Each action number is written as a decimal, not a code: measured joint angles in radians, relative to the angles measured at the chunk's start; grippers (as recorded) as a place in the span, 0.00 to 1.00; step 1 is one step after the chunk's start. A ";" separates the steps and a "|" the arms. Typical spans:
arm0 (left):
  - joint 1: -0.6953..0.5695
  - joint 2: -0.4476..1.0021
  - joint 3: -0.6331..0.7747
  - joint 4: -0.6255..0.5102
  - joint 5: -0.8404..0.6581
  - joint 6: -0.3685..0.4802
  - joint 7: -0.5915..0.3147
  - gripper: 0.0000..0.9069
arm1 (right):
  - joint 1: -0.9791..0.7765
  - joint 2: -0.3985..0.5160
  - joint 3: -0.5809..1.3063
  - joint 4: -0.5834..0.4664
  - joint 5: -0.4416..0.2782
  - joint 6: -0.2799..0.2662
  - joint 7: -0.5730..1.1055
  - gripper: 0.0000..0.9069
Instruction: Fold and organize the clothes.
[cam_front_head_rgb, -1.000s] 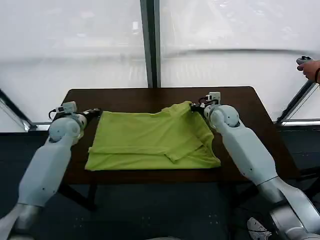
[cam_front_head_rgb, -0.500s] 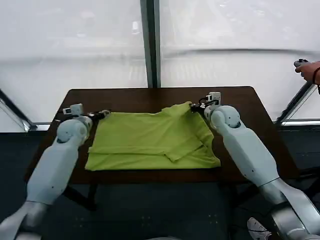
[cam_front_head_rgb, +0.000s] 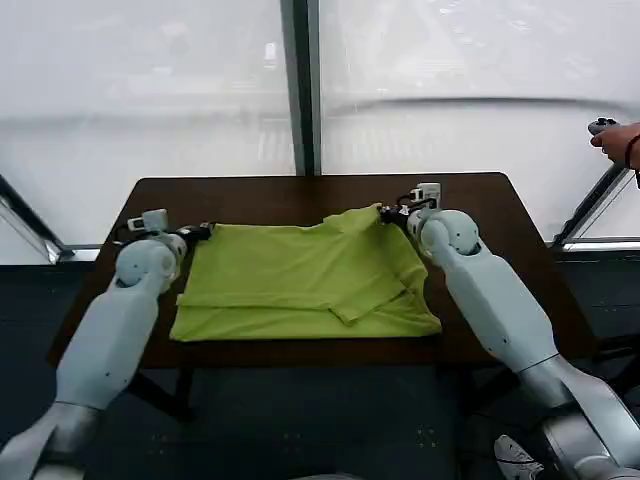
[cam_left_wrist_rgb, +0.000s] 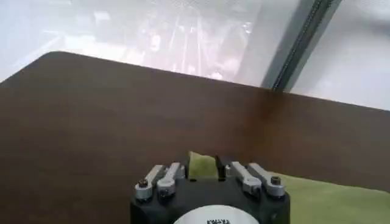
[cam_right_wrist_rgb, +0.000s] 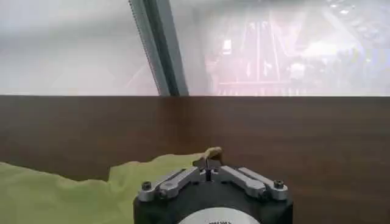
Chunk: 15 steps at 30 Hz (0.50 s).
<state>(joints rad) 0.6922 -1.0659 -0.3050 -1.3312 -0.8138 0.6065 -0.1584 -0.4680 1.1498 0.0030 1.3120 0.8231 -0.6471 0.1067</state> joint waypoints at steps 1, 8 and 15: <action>0.000 0.000 0.000 0.000 0.000 -0.001 0.000 0.09 | 0.001 0.000 -0.001 0.000 0.000 0.000 0.000 0.00; 0.000 0.003 0.000 -0.005 0.001 -0.021 0.004 0.00 | 0.003 0.004 -0.001 0.000 0.002 0.000 0.000 0.00; 0.023 0.011 -0.023 -0.041 -0.008 -0.028 0.003 0.00 | 0.002 0.003 0.006 0.004 0.004 0.002 -0.001 0.00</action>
<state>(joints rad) 0.7154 -1.0547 -0.3276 -1.3721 -0.8214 0.5784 -0.1552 -0.4664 1.1528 0.0089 1.3161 0.8272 -0.6449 0.1061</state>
